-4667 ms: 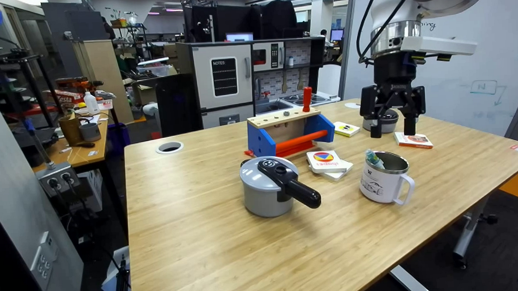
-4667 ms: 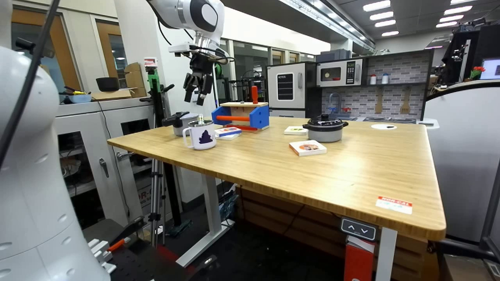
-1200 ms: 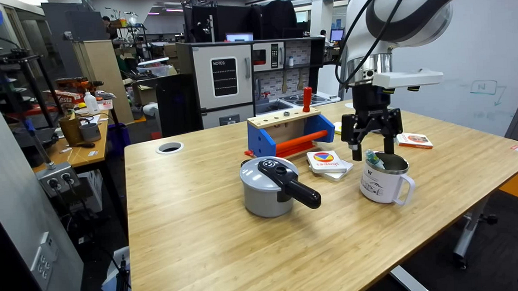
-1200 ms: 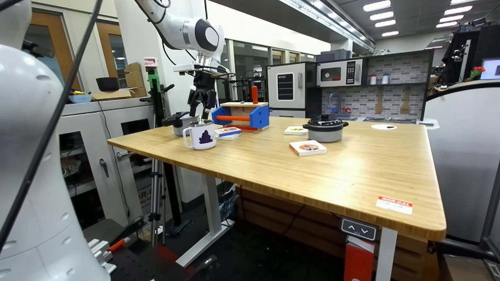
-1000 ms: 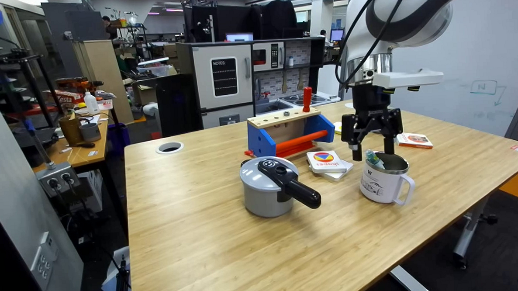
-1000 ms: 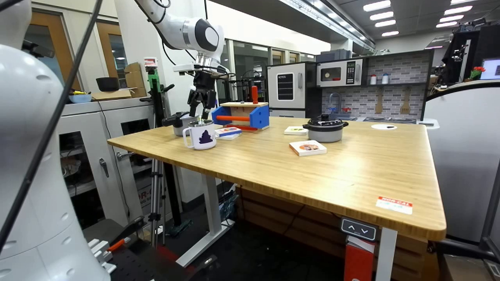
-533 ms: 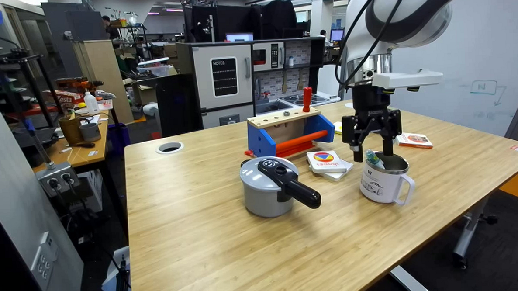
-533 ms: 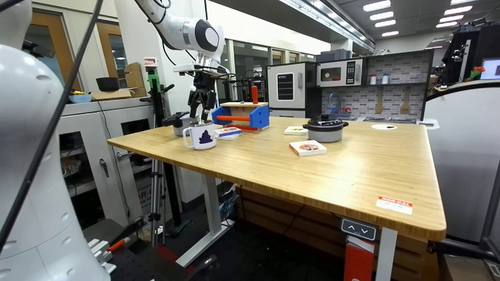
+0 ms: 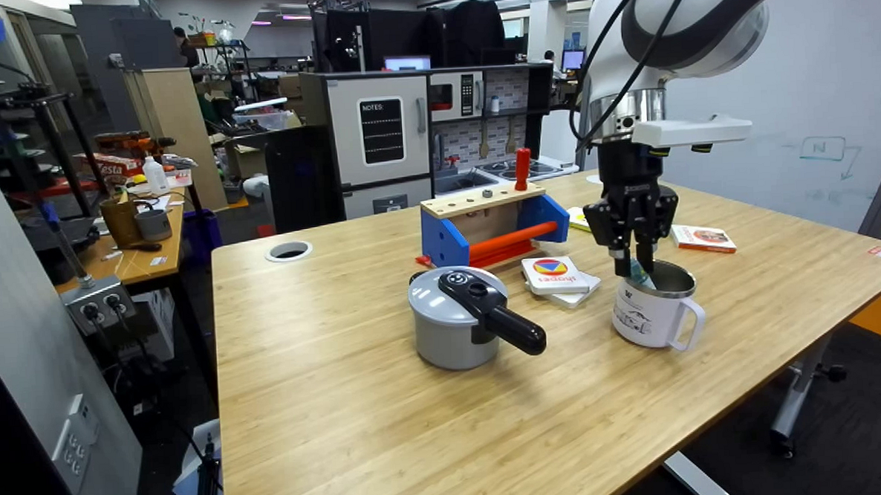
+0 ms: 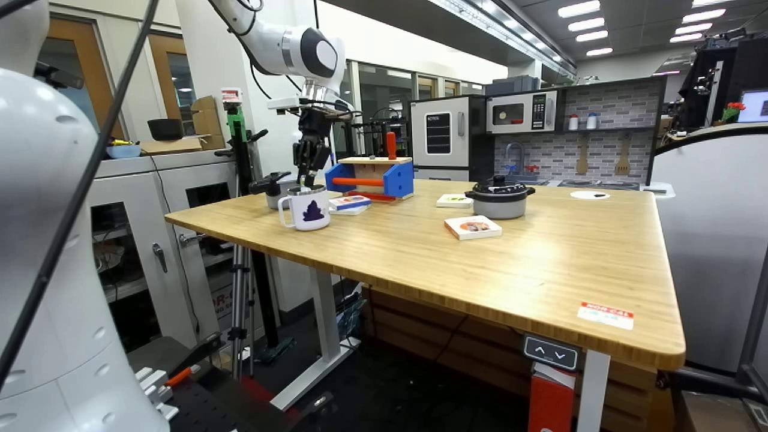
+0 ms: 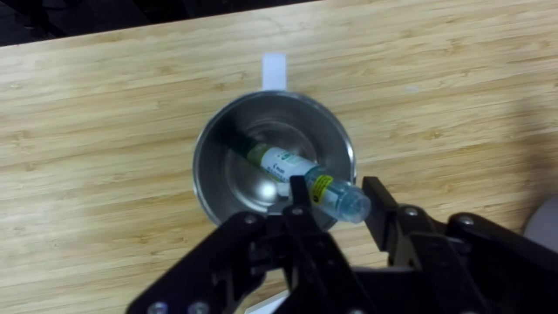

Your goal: Remove the marker from the mug cup and place it on the table

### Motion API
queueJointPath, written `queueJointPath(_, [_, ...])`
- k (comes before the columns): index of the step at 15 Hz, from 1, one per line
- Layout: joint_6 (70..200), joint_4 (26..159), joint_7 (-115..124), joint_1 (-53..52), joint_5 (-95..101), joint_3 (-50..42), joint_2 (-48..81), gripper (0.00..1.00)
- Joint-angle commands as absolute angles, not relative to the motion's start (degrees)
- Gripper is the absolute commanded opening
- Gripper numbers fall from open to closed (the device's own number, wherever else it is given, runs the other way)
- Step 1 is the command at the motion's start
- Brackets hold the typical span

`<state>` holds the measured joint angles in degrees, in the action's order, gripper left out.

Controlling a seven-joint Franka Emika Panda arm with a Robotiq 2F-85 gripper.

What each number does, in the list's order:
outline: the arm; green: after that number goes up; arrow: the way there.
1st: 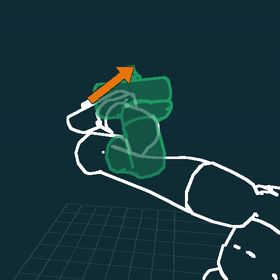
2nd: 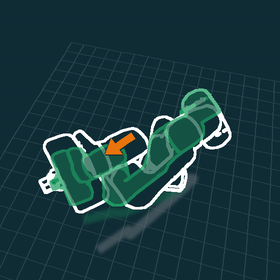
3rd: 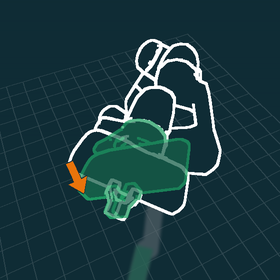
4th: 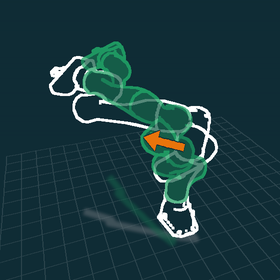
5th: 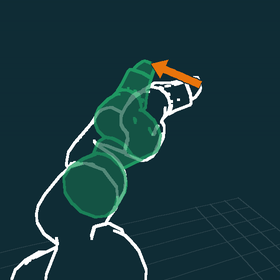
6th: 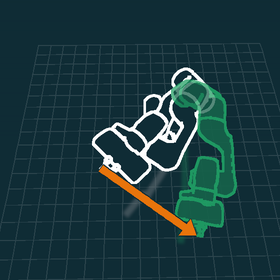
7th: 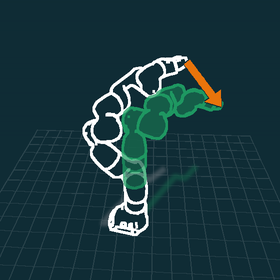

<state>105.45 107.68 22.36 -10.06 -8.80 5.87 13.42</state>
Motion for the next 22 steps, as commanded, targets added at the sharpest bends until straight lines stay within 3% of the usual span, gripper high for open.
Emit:
queueJointPath(1, [103.5,105.73,23.28,-9.9,-8.53,5.66,14.11,0.08])
queueJointPath(2, [103.46,105.69,23.32,-9.86,-8.56,5.57,14.09,0.03])
queueJointPath(10, [102.72,105.41,24.02,-9.57,-8.47,5.03,14.13,0.1])
queueJointPath(12, [102.97,105.53,24.09,-9.64,-8.28,4.97,13.8,0.06])
queueJointPath(22, [104.12,106.4,23.82,-9.75,-6.93,5.02,10.15,0.06])
